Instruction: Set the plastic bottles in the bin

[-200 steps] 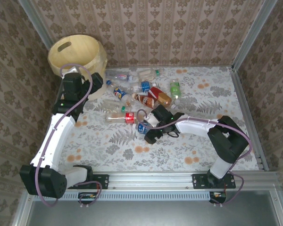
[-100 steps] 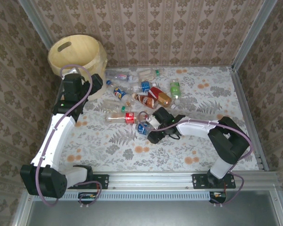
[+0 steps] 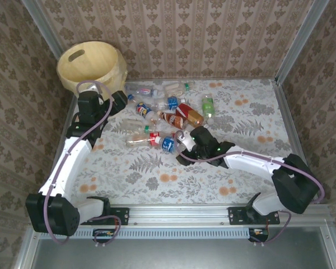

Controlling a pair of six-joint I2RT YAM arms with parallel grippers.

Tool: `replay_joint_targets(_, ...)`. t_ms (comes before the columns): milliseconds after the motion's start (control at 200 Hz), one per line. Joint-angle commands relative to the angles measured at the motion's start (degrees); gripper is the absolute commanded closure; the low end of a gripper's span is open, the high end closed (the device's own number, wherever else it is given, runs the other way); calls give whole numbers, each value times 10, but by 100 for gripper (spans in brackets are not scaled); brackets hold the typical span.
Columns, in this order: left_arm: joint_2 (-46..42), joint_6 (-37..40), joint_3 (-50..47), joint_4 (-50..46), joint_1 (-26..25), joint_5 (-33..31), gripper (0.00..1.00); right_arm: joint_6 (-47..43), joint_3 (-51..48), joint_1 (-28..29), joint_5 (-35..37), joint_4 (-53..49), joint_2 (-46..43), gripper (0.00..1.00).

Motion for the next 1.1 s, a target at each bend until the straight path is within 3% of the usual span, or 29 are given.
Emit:
replay_joint_targets(0, -1, -10, -13, 53, -8, 52, 0, 30, -19, -7, -11, 79, -42, 47)
replay_joint_targets(155, 4, -5, -34, 96, -18, 123, 0, 112, -46, -40, -22, 186, -65, 48)
replay_joint_targets(345, 30, -31, -74, 224, -48, 248, 0, 166, -63, -59, -5, 275, -48, 49)
replay_joint_targets(590, 88, -83, -96, 345, -106, 263, 0, 242, -67, -64, 28, 374, -15, 50)
replay_joint_targets(790, 140, -71, -71, 409, -162, 304, 0, 304, -50, -64, 17, 402, 25, 50)
replay_joint_targets(915, 155, -31, -61, 399, -211, 263, 0, 313, -36, -63, 3, 413, 43, 50)
replay_joint_targets(1095, 172, -46, -56, 374, -229, 174, 0, 329, -30, -64, 5, 434, 48, 50)
